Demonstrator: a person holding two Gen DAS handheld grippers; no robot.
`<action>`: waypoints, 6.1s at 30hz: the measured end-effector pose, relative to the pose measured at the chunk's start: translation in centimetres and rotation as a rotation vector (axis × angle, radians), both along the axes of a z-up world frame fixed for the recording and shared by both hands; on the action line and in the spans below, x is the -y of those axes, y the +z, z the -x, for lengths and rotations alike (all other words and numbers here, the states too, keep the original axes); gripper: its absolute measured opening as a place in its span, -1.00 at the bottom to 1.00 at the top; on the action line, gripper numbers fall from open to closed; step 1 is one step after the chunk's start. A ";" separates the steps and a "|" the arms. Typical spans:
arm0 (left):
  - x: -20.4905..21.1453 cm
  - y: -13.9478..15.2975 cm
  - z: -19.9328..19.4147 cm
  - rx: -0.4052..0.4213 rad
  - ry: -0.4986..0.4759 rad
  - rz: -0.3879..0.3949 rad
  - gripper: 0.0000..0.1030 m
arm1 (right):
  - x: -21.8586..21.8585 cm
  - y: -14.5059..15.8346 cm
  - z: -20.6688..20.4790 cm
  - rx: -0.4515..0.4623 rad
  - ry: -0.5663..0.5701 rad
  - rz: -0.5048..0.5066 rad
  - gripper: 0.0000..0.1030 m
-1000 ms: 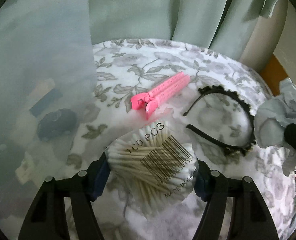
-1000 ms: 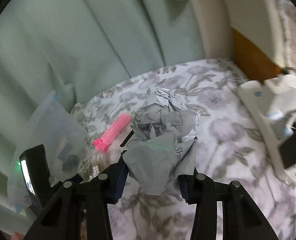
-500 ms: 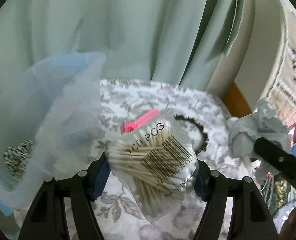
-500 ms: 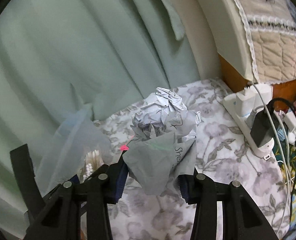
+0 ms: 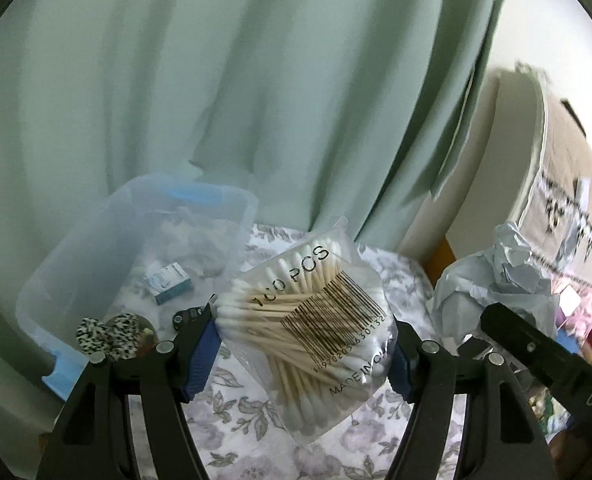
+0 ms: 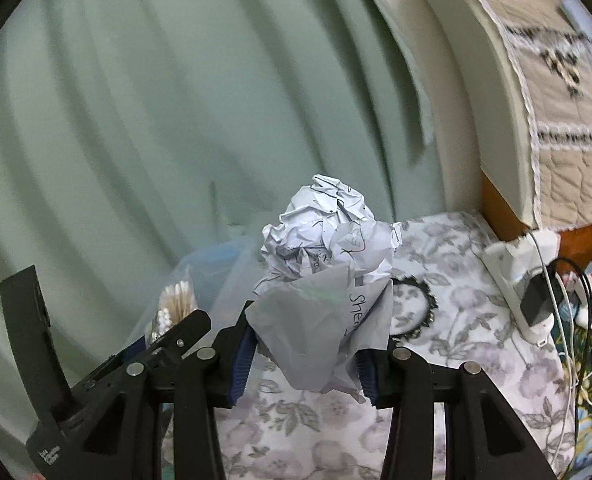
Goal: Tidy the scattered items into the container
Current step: 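Lift the swab pack and crumpled paper and carry both over the clear box, then open both tools to drop the swab pack and paper into the box, then withdraw both open tools toward the pink clip and black headband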
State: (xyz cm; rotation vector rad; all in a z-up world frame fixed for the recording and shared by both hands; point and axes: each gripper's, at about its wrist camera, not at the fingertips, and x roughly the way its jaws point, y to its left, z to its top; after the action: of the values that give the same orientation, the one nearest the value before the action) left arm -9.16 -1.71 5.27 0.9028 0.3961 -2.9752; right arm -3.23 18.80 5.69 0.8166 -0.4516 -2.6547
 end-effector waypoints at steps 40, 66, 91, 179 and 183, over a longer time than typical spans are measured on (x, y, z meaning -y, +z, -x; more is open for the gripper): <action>15.1 -3.8 -2.3 0.014 0.203 -0.219 0.39 | 16.6 -2.4 2.1 0.085 0.368 -0.126 -0.07; 17.2 -5.2 -0.4 0.047 0.190 -0.254 0.40 | 20.5 -4.8 6.5 0.141 0.431 -0.180 -0.05; 17.4 -3.5 -1.8 0.098 0.212 -0.220 0.62 | 21.1 -5.0 5.9 0.138 0.450 -0.207 0.24; -9.0 -12.2 9.2 0.190 -0.282 0.190 1.00 | -9.3 -17.0 8.8 0.215 -0.203 0.042 0.86; -8.9 -13.4 10.4 0.214 -0.252 0.206 1.00 | -9.0 -17.2 10.2 0.209 -0.190 0.025 0.71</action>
State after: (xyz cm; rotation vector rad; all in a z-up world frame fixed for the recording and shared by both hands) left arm -19.58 7.23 -8.14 1.3149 -0.0326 -3.0120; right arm -13.39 27.83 -11.48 1.0994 -0.6428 -2.7395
